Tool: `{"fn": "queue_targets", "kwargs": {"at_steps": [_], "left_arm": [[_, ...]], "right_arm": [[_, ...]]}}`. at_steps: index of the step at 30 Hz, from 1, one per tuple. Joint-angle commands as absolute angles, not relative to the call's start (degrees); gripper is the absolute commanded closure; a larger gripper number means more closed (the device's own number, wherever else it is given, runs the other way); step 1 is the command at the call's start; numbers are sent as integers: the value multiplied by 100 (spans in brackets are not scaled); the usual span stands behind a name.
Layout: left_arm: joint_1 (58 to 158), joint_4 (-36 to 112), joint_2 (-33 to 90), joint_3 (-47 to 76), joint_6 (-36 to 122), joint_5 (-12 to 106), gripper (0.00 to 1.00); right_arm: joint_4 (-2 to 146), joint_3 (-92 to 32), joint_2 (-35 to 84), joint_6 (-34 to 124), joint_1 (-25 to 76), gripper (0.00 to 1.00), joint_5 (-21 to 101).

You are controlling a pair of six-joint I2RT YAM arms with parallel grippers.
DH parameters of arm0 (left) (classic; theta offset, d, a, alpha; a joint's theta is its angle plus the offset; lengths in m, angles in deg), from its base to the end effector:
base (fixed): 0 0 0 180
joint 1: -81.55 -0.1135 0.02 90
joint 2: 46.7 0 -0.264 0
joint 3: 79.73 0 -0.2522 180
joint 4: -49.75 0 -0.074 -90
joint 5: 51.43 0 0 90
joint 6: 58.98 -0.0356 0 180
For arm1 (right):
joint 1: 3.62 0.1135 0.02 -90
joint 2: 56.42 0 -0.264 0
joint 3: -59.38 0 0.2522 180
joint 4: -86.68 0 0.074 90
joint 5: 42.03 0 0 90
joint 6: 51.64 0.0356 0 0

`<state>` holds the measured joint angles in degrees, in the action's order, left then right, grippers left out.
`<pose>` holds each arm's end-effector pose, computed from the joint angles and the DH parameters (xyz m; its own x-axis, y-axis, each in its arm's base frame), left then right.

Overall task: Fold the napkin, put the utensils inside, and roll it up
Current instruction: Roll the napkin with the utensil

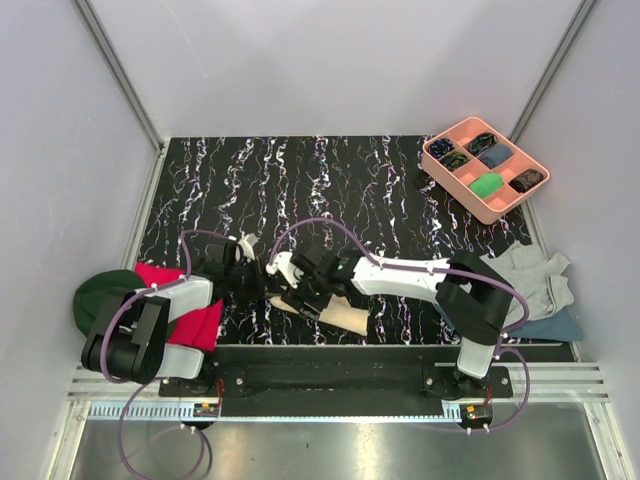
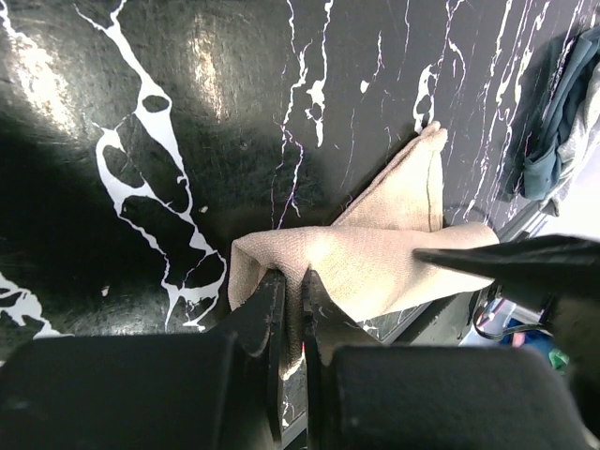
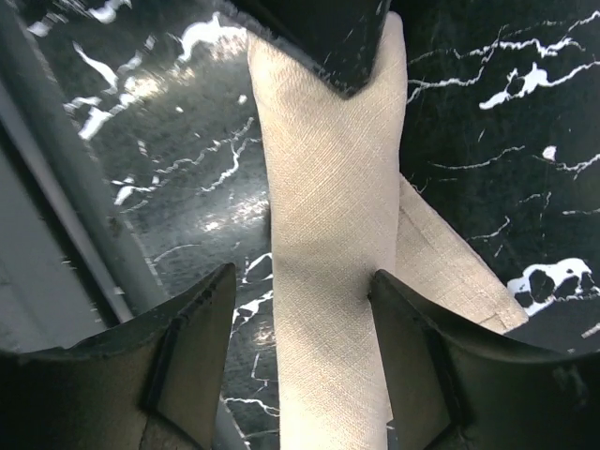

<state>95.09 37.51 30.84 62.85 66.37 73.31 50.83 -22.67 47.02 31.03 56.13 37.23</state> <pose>0.2081 -0.0710 0.1270 -0.9350 -0.2639 -0.2370 -0.0125 0.6924 -0.7214 0.1833 0.3274 0.1866 -0.3054 -0.7725 -0.5567 -0.9462 0.3118 0.0864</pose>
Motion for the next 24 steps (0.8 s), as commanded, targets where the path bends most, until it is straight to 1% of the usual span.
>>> {"fn": "queue_targets", "kwargs": {"at_steps": [1,2,7,12,13,14,17,18,19,20,21,23,24], "left_arm": [[9500,3617,3188,6173,6424,7250,100],[9500,3617,3187,6172,6424,7232,100],[9500,3494,3196,6164,6424,7241,100],[9500,3476,3179,6120,6415,7267,100],[9500,3467,3187,6102,6415,7259,100],[9500,3459,3187,6085,6415,7276,100],[9491,3459,3170,6023,6406,7329,100],[9491,3467,3152,6023,6406,7329,95],[9491,3467,3083,6006,6406,7311,88],[9482,3467,3030,5988,6398,7285,77],[9465,3450,2977,5970,6363,7250,64],[9421,3257,2793,5857,6301,7040,54],[9377,3100,2731,5821,6231,6960,46]], "right_arm": [[5446,-2171,4729,2809,5860,32,4771],[5464,-2153,4738,2782,5904,31,4936],[5455,-2127,4931,2703,6010,31,4912],[5438,-2056,5063,2720,6063,34,4876],[5429,-2048,5098,2755,6072,36,4868],[5429,-2047,5125,2781,6072,46,4885],[5341,-2091,5230,2913,6045,59,4877],[5280,-2100,5283,2957,6028,62,4824],[5262,-2126,5309,2984,6002,63,4484],[5227,-2127,5327,3019,5966,65,4324],[5209,-2127,5362,3045,5897,67,4166],[5174,-2135,5397,3124,5782,68,3595],[5174,-2135,5415,3185,5642,68,3402]]}}
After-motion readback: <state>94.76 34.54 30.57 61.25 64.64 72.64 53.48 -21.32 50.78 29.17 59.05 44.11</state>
